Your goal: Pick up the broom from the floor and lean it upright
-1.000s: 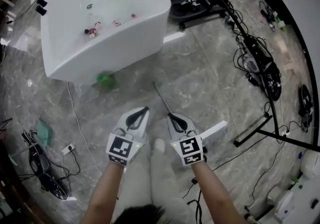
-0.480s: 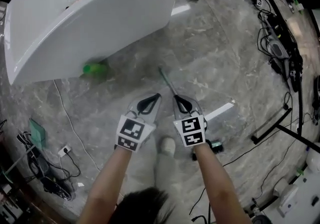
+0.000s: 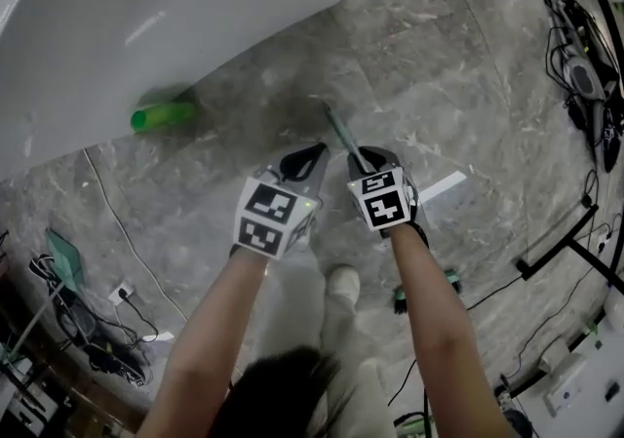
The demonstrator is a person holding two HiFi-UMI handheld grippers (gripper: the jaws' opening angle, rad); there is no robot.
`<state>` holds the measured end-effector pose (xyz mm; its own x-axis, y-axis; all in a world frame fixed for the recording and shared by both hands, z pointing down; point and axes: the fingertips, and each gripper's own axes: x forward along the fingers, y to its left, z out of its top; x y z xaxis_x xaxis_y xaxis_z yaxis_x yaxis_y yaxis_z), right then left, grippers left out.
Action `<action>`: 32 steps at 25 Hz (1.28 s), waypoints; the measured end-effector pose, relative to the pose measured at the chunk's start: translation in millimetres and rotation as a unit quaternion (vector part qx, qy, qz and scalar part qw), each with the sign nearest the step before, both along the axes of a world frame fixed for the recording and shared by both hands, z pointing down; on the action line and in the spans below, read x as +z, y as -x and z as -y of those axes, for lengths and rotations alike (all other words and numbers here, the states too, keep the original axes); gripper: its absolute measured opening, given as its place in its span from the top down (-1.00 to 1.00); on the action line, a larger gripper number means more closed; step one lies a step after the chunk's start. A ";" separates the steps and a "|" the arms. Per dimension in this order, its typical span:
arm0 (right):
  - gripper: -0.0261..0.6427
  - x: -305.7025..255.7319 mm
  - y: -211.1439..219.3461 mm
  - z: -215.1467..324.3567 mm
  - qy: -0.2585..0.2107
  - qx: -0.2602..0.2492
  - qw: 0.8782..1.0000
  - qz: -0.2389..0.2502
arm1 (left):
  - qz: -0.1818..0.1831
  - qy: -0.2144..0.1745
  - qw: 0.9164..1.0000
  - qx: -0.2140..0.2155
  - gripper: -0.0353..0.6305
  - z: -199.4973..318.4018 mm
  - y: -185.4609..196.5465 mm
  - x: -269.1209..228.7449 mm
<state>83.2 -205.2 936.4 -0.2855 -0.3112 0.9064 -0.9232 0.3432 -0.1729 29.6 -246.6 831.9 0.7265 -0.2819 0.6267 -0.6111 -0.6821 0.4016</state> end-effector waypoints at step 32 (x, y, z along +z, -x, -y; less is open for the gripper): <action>0.68 18.9 -20.0 3.7 0.027 0.000 0.999 -0.044 | 0.017 -0.044 0.998 0.045 0.90 10.4 -6.8 -26.7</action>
